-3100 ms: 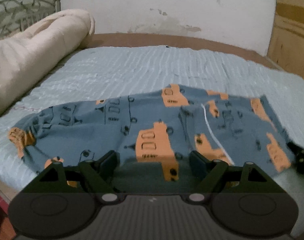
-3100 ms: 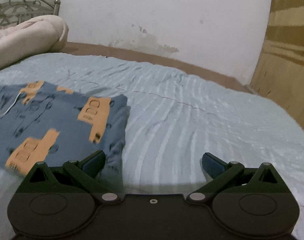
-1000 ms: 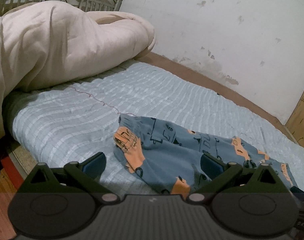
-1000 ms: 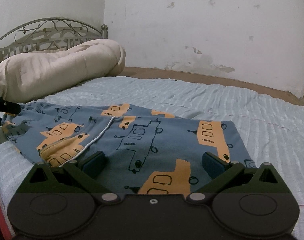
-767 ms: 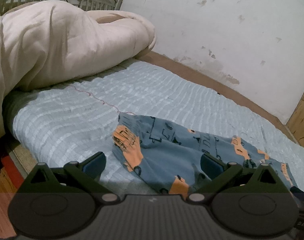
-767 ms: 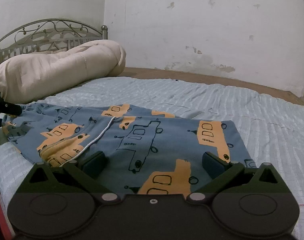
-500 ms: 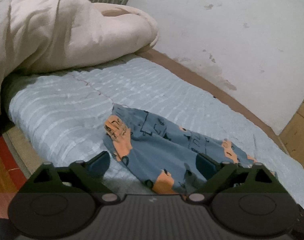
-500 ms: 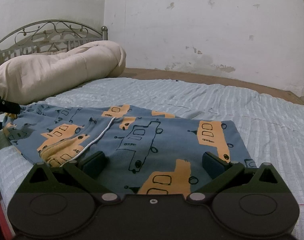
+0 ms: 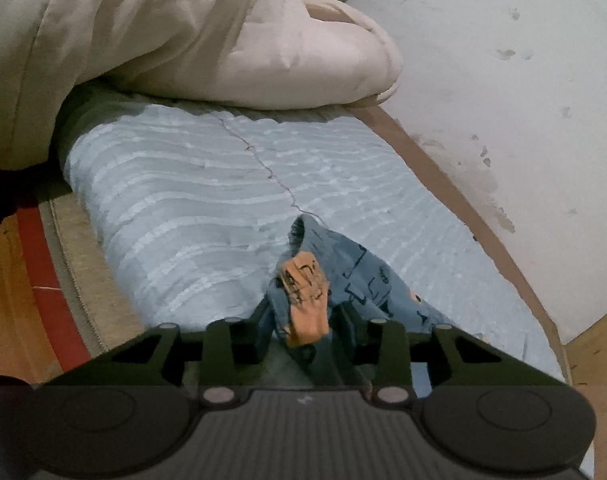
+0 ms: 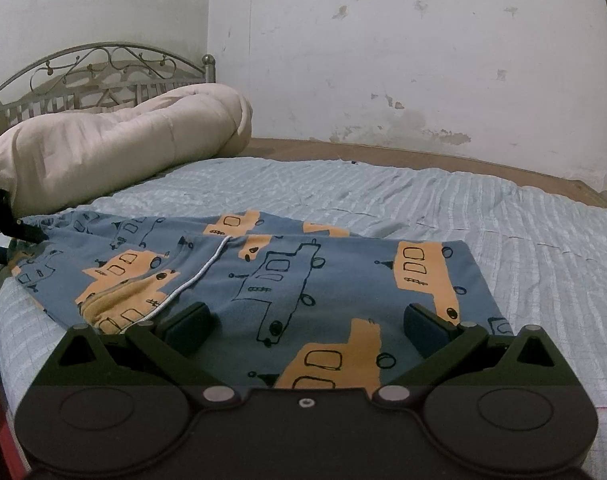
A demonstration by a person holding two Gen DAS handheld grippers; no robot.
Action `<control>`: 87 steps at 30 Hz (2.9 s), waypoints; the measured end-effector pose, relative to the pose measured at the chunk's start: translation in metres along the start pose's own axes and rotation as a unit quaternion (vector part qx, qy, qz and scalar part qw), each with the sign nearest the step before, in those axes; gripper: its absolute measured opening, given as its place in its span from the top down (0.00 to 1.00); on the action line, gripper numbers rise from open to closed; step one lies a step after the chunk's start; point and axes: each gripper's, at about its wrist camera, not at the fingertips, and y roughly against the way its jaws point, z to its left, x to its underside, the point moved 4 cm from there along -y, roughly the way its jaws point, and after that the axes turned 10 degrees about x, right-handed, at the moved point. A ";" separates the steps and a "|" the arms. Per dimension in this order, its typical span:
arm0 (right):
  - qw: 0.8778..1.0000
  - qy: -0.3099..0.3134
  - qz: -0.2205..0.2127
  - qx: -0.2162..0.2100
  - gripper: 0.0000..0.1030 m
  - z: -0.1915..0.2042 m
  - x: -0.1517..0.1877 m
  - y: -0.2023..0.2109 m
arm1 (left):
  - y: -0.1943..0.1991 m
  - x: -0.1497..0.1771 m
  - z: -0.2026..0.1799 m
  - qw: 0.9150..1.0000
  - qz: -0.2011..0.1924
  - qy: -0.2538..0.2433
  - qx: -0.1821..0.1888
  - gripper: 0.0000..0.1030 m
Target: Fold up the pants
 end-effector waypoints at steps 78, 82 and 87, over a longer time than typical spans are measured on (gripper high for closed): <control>0.952 -0.304 -0.022 0.027 0.01 -0.166 0.014 0.023 | -0.017 0.120 -0.195 0.938 0.078 -0.331 0.073 0.01; 0.954 -0.298 -0.018 0.032 0.01 -0.163 0.014 0.022 | -0.025 0.105 -0.164 0.958 0.080 -0.274 0.037 0.01; 0.963 -0.267 -0.008 0.037 0.01 -0.150 0.002 0.028 | -0.031 0.100 -0.139 0.967 0.104 -0.231 0.037 0.01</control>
